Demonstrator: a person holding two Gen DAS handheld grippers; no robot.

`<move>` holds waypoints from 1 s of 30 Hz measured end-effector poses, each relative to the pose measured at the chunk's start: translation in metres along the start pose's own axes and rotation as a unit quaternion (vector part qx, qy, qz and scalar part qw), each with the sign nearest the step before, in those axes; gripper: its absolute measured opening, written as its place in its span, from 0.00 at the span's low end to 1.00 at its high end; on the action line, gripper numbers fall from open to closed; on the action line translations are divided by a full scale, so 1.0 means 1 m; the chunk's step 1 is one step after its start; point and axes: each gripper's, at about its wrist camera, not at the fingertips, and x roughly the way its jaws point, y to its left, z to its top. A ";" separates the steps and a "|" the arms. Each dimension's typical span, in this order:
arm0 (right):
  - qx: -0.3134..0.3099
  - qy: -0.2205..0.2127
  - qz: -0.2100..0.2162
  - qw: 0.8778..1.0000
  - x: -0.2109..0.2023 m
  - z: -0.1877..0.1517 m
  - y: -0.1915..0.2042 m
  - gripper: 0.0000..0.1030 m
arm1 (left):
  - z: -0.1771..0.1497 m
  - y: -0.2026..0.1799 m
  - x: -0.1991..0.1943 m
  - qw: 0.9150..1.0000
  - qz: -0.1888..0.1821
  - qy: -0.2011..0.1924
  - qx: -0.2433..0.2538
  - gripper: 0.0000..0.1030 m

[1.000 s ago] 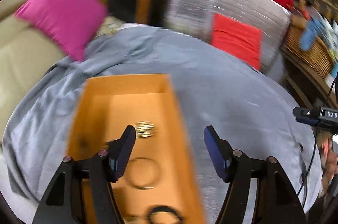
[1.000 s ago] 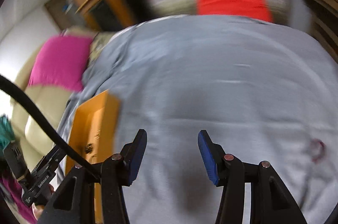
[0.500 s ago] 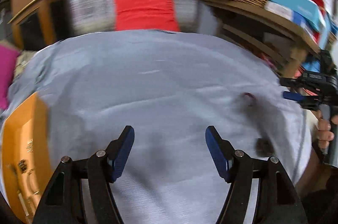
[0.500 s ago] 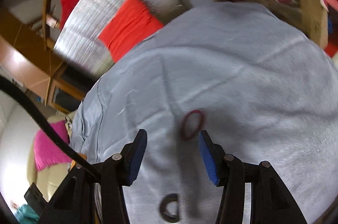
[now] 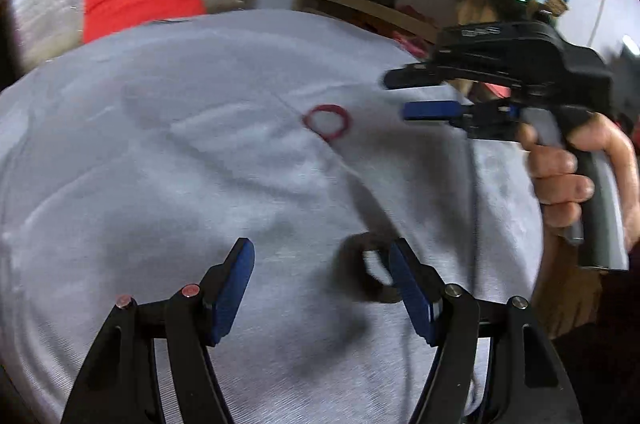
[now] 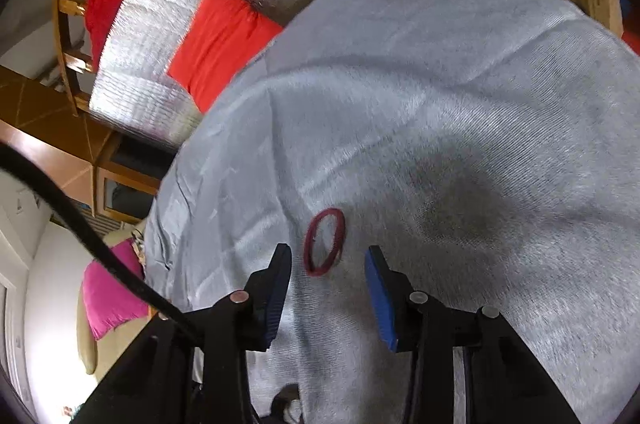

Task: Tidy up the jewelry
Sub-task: 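Grasp the red hair tie with the right tool while left grasps the black ring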

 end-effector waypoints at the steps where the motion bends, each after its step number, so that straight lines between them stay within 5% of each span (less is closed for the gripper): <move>1: 0.000 0.004 -0.002 1.000 0.004 0.000 -0.001 0.41 | 0.001 -0.002 0.003 1.000 -0.006 0.002 0.001 0.69; 4: 0.004 0.006 -0.007 1.000 0.014 0.004 -0.002 0.41 | 0.002 -0.003 0.010 1.000 -0.030 0.004 -0.001 0.65; 7: 0.010 0.009 -0.007 1.000 0.023 0.005 -0.001 0.41 | 0.000 -0.006 0.013 0.998 -0.063 0.014 -0.002 0.43; 16: -0.018 0.014 -0.058 0.998 0.051 0.006 0.017 0.40 | 0.001 -0.005 0.008 0.997 -0.077 0.017 0.006 0.11; 18: -0.030 0.013 -0.075 0.997 0.057 0.005 0.022 0.36 | 0.002 -0.003 0.007 0.997 -0.082 0.017 0.003 0.10; 23: -0.087 0.011 -0.149 0.985 0.070 -0.003 0.038 0.07 | -0.002 0.001 -0.004 0.996 -0.083 0.013 0.002 0.08; 30: -0.096 -0.012 -0.149 0.984 0.050 -0.007 0.048 0.07 | -0.006 0.020 -0.032 0.998 -0.068 -0.006 -0.014 0.08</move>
